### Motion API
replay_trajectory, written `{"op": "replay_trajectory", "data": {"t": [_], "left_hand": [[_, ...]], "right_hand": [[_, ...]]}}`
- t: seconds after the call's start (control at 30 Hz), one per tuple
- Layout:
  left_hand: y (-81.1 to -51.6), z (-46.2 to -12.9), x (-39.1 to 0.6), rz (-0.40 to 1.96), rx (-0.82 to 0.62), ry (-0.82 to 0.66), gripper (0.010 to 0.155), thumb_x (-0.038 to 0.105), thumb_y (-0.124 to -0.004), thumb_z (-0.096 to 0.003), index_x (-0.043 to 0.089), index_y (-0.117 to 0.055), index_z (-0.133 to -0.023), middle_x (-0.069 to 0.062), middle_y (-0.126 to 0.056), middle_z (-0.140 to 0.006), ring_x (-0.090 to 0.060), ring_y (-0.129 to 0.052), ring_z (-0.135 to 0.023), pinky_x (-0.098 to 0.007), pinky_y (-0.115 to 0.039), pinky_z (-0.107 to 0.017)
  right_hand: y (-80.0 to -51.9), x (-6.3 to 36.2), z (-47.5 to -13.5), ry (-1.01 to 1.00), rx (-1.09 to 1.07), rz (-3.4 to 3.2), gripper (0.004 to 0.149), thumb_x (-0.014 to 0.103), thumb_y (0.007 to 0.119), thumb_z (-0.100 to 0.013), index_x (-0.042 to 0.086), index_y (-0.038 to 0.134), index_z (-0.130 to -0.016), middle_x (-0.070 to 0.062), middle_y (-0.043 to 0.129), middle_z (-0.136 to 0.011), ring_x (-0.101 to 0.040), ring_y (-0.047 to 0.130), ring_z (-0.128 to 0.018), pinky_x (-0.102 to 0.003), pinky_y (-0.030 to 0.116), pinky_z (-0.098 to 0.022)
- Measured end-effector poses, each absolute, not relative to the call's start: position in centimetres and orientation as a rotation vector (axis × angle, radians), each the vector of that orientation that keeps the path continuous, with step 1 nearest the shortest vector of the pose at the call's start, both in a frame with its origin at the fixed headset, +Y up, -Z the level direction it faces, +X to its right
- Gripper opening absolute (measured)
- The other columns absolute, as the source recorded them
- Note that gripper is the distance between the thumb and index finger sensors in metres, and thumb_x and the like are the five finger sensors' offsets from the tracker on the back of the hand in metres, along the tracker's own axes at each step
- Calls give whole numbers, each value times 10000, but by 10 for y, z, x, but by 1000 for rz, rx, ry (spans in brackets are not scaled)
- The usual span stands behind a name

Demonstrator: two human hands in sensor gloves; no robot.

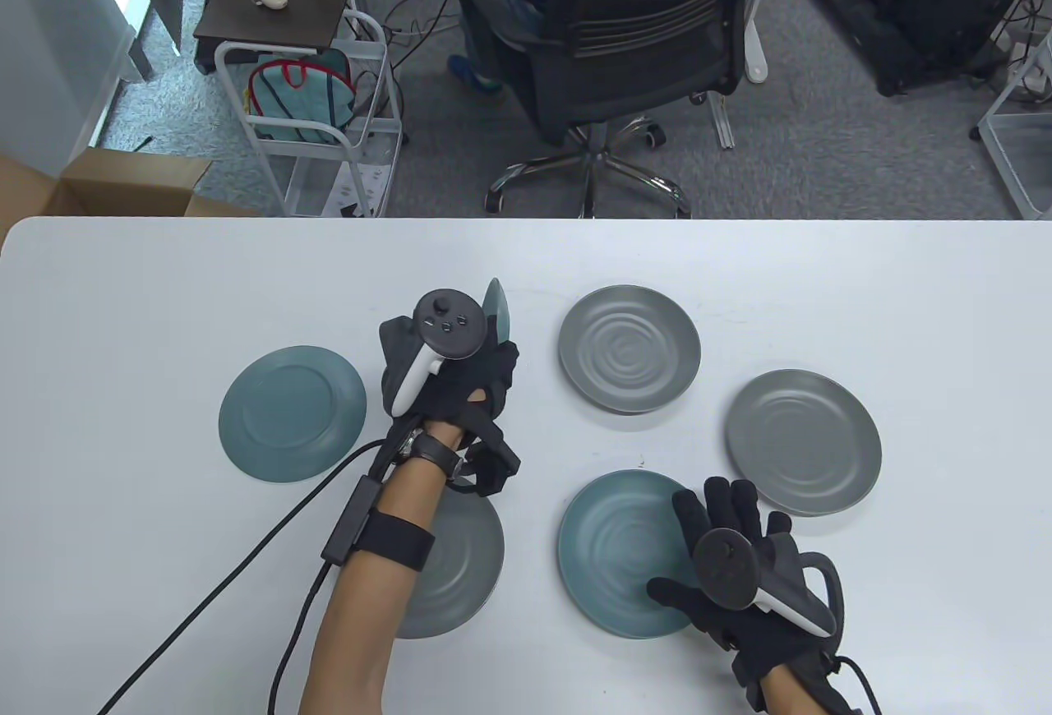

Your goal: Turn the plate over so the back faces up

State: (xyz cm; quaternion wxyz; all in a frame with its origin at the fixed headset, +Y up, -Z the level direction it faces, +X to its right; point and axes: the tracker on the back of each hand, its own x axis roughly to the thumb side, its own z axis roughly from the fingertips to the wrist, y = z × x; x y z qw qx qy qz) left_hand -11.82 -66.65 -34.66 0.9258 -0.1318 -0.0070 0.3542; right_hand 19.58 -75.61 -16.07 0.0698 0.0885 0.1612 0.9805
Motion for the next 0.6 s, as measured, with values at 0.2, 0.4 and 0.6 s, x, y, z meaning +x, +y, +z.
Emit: {"op": "replay_trajectory", "data": {"t": [0.2,0.4,0.6], "left_hand": [[-671,-352,-145,946,-296,61,600,345,-665,-579,12,-591,-1073,-207,-797,-929,-376,-1030,-723,-384,-921,-441],[-682,-354,-174,1074,-298,177,599,341,-663,-580,0,-588,-1067,-169,-818,-912,-323,-1053,-707,-367,-929,-437],[-705,-352,-198,1088,-317,300,606,343,-666,-578,-13,-592,-1063,-134,-854,-864,-290,-1089,-621,-337,-942,-398]], "right_hand": [[-756,196,-161,482,268,2947,960,694,625,-456,207,160,-1140,-201,90,-1181,-450,82,-1073,-726,213,-732],[-755,195,-161,482,269,2949,961,695,625,-455,206,161,-1140,-202,91,-1181,-451,83,-1072,-725,214,-732],[-755,194,-160,481,273,2950,960,694,625,-456,204,162,-1140,-201,91,-1181,-450,83,-1072,-726,214,-731]]}}
